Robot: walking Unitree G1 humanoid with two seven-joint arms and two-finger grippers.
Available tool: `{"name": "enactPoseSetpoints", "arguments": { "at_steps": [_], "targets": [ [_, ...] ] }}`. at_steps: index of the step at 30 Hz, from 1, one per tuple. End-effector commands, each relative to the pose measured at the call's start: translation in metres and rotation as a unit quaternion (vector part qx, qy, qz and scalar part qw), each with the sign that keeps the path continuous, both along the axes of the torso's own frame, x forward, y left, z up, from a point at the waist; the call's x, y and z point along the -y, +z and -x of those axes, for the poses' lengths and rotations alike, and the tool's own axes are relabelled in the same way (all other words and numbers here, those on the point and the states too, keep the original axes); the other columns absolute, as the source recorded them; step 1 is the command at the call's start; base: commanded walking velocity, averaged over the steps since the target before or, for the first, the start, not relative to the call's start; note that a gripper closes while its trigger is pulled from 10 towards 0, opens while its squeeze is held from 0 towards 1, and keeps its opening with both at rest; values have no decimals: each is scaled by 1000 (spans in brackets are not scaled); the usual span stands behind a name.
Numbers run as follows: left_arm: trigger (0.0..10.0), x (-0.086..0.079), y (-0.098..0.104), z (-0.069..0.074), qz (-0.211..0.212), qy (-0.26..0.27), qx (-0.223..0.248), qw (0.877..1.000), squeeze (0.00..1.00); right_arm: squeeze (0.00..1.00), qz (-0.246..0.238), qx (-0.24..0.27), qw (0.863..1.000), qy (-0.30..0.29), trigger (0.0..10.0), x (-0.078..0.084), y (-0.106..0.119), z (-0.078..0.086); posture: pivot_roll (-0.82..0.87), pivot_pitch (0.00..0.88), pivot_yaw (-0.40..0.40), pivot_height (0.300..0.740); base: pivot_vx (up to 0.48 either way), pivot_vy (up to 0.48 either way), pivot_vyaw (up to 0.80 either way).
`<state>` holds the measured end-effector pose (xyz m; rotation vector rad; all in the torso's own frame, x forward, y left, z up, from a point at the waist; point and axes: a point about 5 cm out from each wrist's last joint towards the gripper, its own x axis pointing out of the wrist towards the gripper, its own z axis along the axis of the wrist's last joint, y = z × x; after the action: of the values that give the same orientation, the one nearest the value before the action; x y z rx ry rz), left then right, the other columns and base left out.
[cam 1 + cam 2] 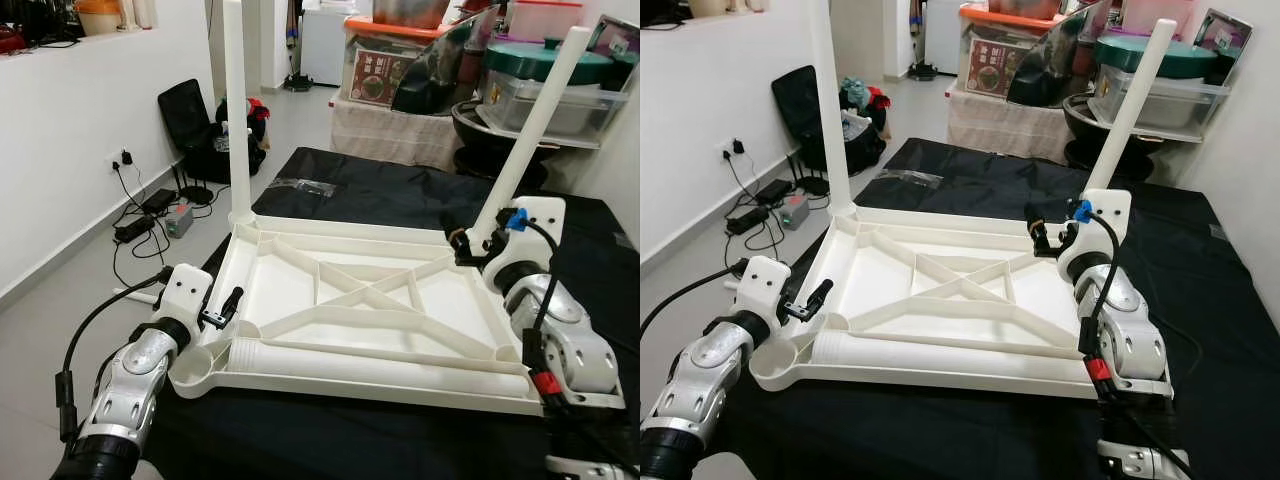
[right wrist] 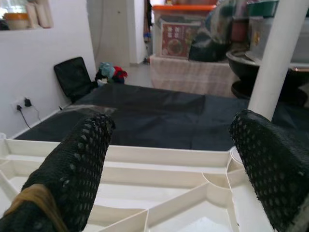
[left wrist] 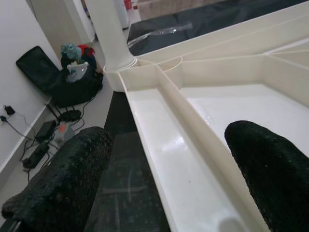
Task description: Building children table
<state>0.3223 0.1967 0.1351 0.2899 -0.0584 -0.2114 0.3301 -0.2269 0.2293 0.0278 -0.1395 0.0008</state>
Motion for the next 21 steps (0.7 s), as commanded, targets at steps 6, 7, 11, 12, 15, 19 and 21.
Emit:
{"name": "enactPoseSetpoints", "arguments": {
  "at_steps": [6, 7, 11, 12, 15, 19, 21],
  "targets": [
    [10000, 20, 29, 7, 43, -78, 67, 994, 0, 1000, 17, 16, 1000, -17, 10000, 13, 2, 7, 49, 0, -105, 740, 0, 0, 0],
    [10000, 20, 29, 7, 43, -78, 67, 994, 0, 1000, 17, 16, 1000, -17, 10000, 13, 2, 7, 49, 0, -105, 740, 0, 0, 0],
    [10000, 37, 30, 22, 39, -170, 51, 983, 0, 1000, 82, -2, 996, -37, 10000, 14, -8, 11, 52, 0, -101, 740, 0, 0, 0],
    [10000, 38, 29, 26, 36, -184, 44, 981, 0, 0, 103, -7, 993, -49, 10000, 15, -12, 12, 54, 0, -101, 740, 0, 0, 0],
    [10000, 34, 28, 34, 47, -194, 30, 979, 0, 0, 122, -11, 990, -69, 10000, 20, -18, 17, 60, 0, -103, 740, 0, 0, 0],
    [10000, 32, 28, 40, 107, -202, -4, 973, 0, 0, 105, -14, 993, -59, 10000, 22, -20, 21, 65, 0, -103, 740, 0, 0, -588],
    [10000, 32, 27, 43, 134, -210, -27, 968, 0, 0, 93, -13, 994, -53, 10000, 22, -20, 21, 65, 0, -101, 740, 0, 0, -800]
  ]
}}
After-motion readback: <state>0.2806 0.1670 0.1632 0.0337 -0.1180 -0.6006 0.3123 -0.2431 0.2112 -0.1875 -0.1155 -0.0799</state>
